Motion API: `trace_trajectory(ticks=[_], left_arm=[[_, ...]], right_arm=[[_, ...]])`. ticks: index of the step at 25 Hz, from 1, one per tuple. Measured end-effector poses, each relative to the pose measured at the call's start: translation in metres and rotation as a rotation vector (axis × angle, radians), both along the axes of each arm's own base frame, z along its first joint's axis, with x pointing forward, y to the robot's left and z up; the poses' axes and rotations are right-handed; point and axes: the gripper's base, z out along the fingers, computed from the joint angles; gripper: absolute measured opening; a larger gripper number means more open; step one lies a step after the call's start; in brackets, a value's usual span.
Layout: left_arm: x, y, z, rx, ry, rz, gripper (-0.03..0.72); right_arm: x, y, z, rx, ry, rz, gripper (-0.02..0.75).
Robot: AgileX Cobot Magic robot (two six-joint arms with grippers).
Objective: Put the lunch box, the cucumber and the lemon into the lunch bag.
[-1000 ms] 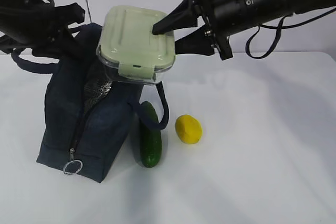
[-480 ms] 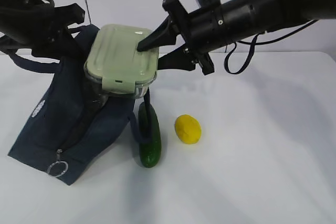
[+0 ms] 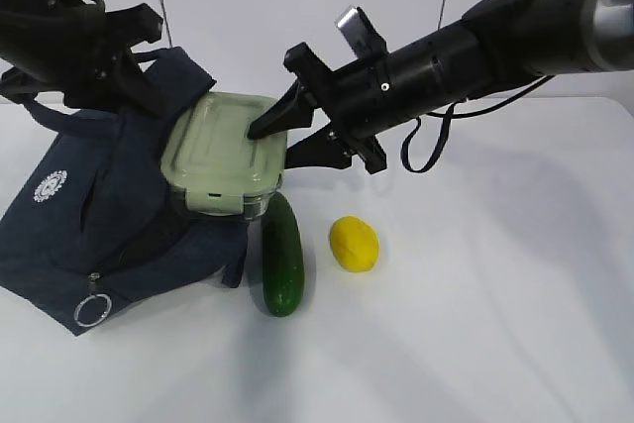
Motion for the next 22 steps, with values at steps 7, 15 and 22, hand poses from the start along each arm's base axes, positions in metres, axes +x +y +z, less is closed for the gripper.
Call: trace_trajectory(ticks=[7,15,22], left_arm=[[-0.002,-0.002,0.0,-0.017,0.025,-0.011,-0.001],[-0.004,-0.003,0.0,-0.027,0.04,-0.028,-0.001],[-0.005,-0.004,0.0,-0.034,0.054,-0.033,-0.001]], right_arm=[[-0.012,0.031,-0.008,-0.019,-0.033,0.062,0.342],[-0.008,0.065,-0.003,-0.022,-0.148,0.102,0.342],[-0.008,0.088,-0.012,-0.046,-0.251,0.16,0.342]])
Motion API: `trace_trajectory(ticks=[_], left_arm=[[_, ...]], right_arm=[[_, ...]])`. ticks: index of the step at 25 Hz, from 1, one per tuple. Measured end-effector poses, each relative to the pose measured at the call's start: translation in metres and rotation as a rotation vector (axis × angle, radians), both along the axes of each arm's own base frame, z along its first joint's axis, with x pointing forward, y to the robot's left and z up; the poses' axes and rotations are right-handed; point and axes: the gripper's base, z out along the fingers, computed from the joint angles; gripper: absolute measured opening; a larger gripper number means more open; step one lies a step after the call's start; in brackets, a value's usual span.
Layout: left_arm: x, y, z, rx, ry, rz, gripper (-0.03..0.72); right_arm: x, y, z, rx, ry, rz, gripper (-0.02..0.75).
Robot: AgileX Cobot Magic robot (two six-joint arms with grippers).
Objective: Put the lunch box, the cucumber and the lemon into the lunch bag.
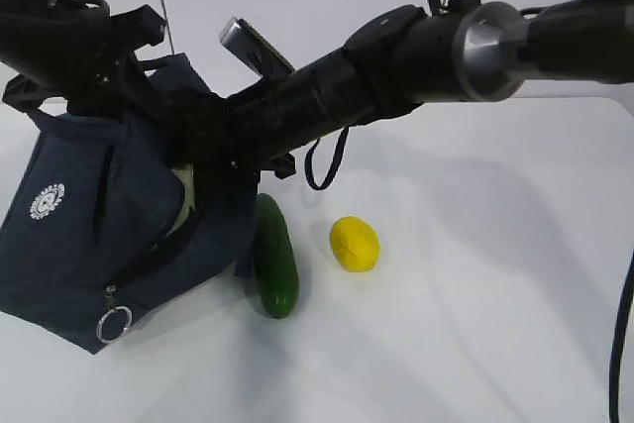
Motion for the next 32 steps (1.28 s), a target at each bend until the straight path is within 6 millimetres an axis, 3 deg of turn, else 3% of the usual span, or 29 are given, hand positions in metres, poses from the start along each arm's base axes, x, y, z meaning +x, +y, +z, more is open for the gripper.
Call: trace_trajectory(ticks=[7,20,32], left_arm=[[-0.002,-0.001,0.0,-0.004,0.011,-0.021,-0.001],[-0.004,-0.003,0.001,-0.021,0.03,-0.047,-0.001],[-0.008,0.003,-0.004,0.077,0.046,-0.094,-0.001]], right_arm=[[0.002,0.003,-0.023,-0.004,0.031,0.015,0.342],[0.006,0.006,-0.016,0.059,-0.104,0.048,0.345],[-0.004,0.007,-0.017,0.02,-0.151,0.203,0.433]])
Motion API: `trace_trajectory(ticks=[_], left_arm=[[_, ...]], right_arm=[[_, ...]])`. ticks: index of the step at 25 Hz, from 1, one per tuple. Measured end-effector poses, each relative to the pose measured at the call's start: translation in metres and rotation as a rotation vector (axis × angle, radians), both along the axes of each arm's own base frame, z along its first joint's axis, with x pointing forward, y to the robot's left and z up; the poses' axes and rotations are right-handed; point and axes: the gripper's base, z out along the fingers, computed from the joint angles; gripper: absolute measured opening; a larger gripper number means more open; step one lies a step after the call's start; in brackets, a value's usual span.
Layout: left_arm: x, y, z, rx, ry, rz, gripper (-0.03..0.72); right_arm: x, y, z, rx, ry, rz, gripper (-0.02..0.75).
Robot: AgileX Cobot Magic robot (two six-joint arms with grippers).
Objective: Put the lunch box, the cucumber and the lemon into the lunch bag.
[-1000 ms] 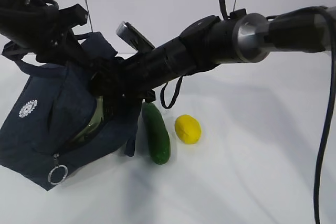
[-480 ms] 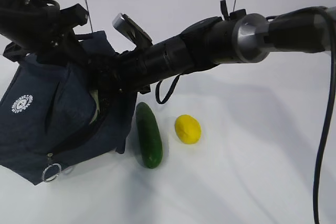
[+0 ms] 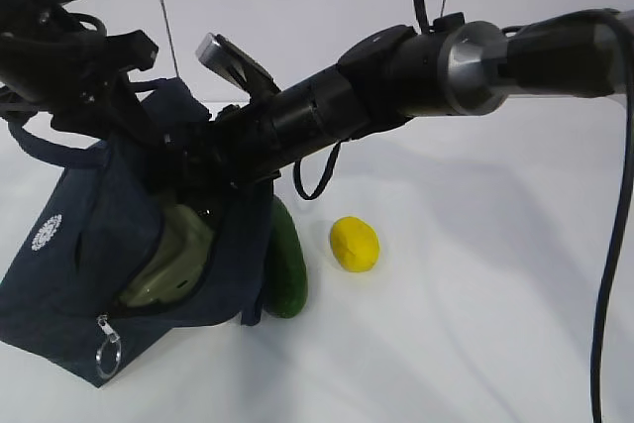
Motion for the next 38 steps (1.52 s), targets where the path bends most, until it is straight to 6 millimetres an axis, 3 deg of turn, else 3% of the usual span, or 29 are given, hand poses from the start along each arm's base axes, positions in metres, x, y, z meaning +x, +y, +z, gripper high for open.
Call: trace_trajectory(ticks=[10,15,23,32,38], left_arm=[[0.002,0.009,-0.003,0.089,-0.013,0.011,-0.001],[0.003,0.011,-0.003,0.088,-0.014,0.021,-0.001],[0.003,0.011,-0.003,0.088,-0.015,0.022,-0.001],[0.004,0.013,-0.003,0.1,-0.02,0.021,-0.001],[0.004,0.013,-0.004,0.108,-0.024,0.019,-0.001]], right_arm=[[-0.008,-0.003,0.001,-0.028,-0.035,0.137,0.482],[-0.002,-0.018,0.02,-0.072,-0.088,0.212,0.482],[0.017,-0.05,0.051,-0.256,-0.131,0.173,0.482],[0.021,-0.074,0.039,-0.591,-0.084,0.133,0.482],[0.022,-0.078,0.037,-0.644,-0.046,0.077,0.482]])
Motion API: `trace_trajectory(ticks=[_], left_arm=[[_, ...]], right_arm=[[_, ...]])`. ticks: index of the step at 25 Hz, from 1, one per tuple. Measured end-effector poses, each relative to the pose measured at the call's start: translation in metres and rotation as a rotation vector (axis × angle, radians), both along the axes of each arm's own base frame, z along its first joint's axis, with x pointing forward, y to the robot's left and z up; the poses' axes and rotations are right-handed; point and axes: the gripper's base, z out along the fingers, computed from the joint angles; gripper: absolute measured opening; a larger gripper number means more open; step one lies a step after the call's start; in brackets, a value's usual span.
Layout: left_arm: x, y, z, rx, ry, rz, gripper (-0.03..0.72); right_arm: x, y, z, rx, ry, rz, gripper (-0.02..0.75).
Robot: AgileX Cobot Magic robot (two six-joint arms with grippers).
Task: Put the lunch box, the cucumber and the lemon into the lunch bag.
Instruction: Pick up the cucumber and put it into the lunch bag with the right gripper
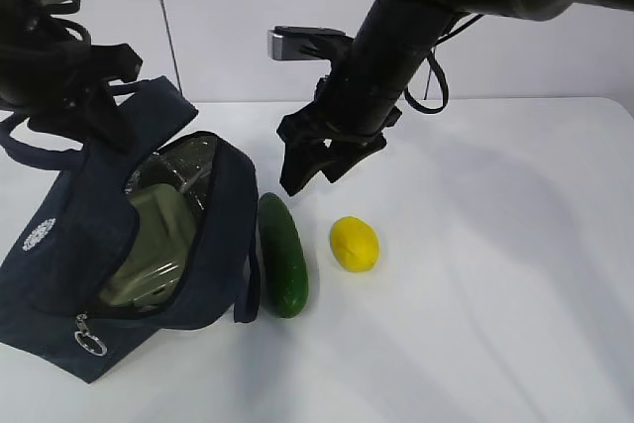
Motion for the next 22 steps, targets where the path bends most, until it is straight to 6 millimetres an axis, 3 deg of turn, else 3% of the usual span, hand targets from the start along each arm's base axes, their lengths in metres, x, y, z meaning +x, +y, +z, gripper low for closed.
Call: trace_trajectory(ticks=[7,16,22], left_arm=[[0.0,0.0,0.0,0.0,0.0,0.0,-0.001],[0.0,0.0,0.0,0.0,-0.001,0.0,-0.001],[0.0,0.0,0.0,0.0,-0.001,0.0,-0.001]], right_arm=[[0.005,0.002,-0.027,-0.03,0.052,-0.015,0.482],[0.002,0.025,-0.045,-0.024,0.026,0.001,0.482],[0.005,0.028,-0.061,-0.029,0.032,-0.007,0.482]])
